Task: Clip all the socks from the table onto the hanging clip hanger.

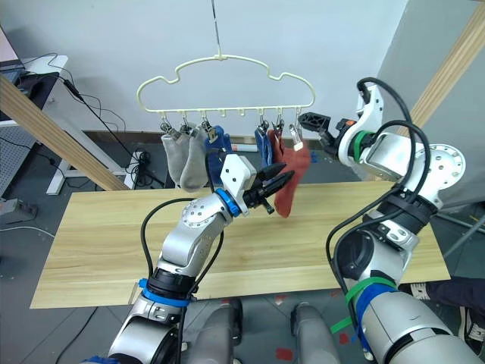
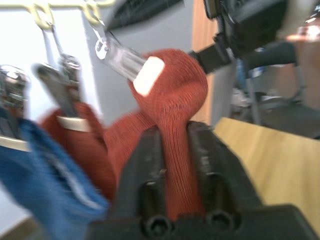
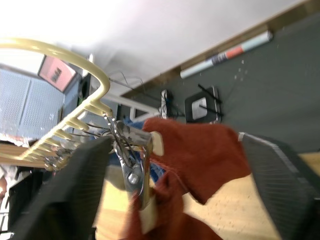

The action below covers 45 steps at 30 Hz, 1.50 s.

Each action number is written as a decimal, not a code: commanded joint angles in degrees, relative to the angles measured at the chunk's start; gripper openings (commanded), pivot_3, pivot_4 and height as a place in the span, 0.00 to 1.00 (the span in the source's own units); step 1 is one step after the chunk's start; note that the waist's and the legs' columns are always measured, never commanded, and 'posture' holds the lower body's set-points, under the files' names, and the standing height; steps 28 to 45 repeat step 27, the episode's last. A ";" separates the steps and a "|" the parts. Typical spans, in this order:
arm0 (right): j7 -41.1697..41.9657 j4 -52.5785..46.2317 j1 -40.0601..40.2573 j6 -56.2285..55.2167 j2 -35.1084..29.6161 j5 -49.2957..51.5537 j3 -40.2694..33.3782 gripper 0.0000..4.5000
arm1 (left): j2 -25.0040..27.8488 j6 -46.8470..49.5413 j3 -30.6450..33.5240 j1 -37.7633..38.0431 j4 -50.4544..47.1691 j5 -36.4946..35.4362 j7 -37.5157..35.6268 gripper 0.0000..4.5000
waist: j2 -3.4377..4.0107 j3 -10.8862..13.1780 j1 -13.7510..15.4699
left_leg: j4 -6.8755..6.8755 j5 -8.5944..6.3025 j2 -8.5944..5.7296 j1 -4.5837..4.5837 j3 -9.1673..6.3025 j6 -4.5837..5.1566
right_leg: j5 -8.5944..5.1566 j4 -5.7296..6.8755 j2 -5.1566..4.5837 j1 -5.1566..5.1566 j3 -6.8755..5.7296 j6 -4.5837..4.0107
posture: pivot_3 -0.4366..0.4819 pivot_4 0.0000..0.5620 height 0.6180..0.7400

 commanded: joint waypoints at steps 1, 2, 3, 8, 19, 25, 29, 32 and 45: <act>2.54 -2.14 1.85 0.43 -4.23 8.05 2.77 1.00 | -1.43 5.54 -0.07 0.96 -4.23 -4.52 -0.80 0.54 | 0.00 0.00 -0.01 | 0.00 0.00 0.00 0.00 0.00 0.00 | 0.00 0.00 0.00 0.00 0.01 0.00 | 0.41 0.50 1.00; 3.56 -3.29 3.49 0.43 -6.20 9.09 5.12 1.00 | -1.74 7.34 0.31 1.26 -4.73 -5.55 -0.48 0.60 | 0.00 0.00 0.00 | 0.00 0.00 0.00 0.00 0.01 0.00 | 0.00 -0.01 0.00 0.01 0.01 0.00 | 0.41 0.50 1.00; 4.34 -4.46 5.05 0.43 -7.90 9.87 7.31 1.00 | -1.94 8.85 0.89 1.54 -5.20 -6.48 -0.11 0.67 | 0.00 0.00 0.03 | 0.00 0.00 0.00 0.00 0.01 0.00 | 0.00 -0.02 0.00 0.01 0.02 0.00 | 0.41 0.50 1.00; 13.84 -18.85 20.65 -6.14 -19.10 7.02 23.91 1.00 | 4.82 16.61 8.43 6.20 -8.87 -10.28 1.43 0.99 | 0.00 0.00 -0.35 | 0.00 0.00 0.02 0.01 0.01 0.00 | -0.03 -0.01 0.06 0.00 0.07 0.05 | 0.41 0.50 1.00; 28.93 -23.64 48.66 -42.14 -28.45 -10.26 41.30 1.00 | 25.79 19.77 19.83 26.49 -14.11 -1.73 7.35 0.99 | 0.00 0.01 -0.90 | 0.04 0.00 0.07 0.26 0.10 -0.01 | -0.18 -0.01 0.04 0.10 0.23 0.38 | 0.51 0.50 1.00; 31.20 -21.51 52.53 -47.26 -27.08 -11.42 40.06 1.00 | 27.95 20.34 27.03 35.58 -19.60 -3.20 7.75 0.99 | -0.04 0.00 0.46 | 0.08 0.03 0.09 0.31 0.10 0.00 | -0.12 -0.01 0.00 0.15 0.22 0.41 | 0.55 0.51 1.00; 32.05 -21.10 52.68 -47.60 -27.55 -11.83 40.40 1.00 | 28.28 21.00 28.42 36.71 -20.34 -4.82 6.33 0.99 | -0.04 0.00 0.58 | 0.08 0.03 0.09 0.31 0.08 0.00 | -0.12 -0.01 0.00 0.16 0.21 0.41 | 0.56 0.51 1.00; 32.05 -21.10 52.68 -47.60 -27.55 -11.83 40.40 1.00 | 28.28 21.00 28.42 36.71 -20.34 -4.82 6.33 0.99 | -0.04 0.00 0.58 | 0.08 0.03 0.09 0.31 0.08 0.00 | -0.12 -0.01 0.00 0.16 0.21 0.41 | 0.56 0.51 1.00; 32.05 -21.10 52.68 -47.60 -27.55 -11.83 40.40 1.00 | 28.28 21.00 28.42 36.71 -20.34 -4.82 6.33 0.99 | -0.04 0.00 0.58 | 0.08 0.03 0.09 0.31 0.08 0.00 | -0.12 -0.01 0.00 0.16 0.21 0.41 | 0.56 0.51 1.00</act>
